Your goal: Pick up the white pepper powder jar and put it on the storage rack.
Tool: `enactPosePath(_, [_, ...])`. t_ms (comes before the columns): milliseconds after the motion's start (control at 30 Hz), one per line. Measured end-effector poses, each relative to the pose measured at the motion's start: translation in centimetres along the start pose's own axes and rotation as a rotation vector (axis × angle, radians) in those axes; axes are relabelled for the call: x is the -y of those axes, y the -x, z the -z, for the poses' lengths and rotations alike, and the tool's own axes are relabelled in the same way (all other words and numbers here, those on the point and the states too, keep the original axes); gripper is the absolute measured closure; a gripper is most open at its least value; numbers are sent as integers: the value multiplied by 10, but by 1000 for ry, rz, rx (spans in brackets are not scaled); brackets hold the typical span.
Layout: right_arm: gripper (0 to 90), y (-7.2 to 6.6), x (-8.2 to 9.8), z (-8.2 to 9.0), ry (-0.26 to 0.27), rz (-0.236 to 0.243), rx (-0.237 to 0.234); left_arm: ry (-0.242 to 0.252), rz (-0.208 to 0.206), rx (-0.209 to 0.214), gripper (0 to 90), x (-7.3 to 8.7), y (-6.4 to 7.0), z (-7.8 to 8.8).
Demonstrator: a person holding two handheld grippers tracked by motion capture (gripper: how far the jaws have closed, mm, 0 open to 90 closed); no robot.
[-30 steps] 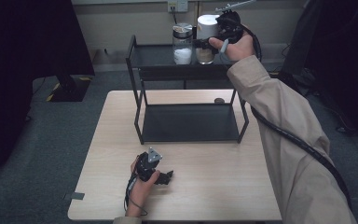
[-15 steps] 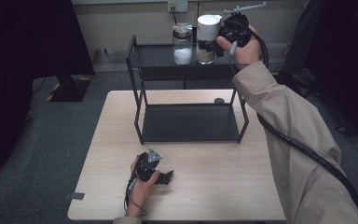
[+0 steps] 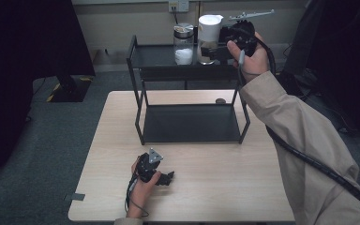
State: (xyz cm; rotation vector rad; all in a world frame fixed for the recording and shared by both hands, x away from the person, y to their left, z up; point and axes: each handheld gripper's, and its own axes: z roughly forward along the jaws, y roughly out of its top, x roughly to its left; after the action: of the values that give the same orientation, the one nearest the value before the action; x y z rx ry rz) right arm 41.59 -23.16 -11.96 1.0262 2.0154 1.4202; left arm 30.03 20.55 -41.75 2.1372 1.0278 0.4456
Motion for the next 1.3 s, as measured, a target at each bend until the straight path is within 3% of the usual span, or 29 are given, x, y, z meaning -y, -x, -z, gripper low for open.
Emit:
enactPosePath(567, [2,-16,25,11,-14,16,-65,0,0,0,0,0,0,0])
enactPosePath(733, [4,-24,34,11,-32,40,-59,0,0,0,0,0,0,0])
enactPosePath(967, [5,-25,57,14,-16,21,-110,0,0,0,0,0,0,0])
enactPosePath(1300, [2,-22,87,14,-7,9,-134,0,0,1,0,0,0,0])
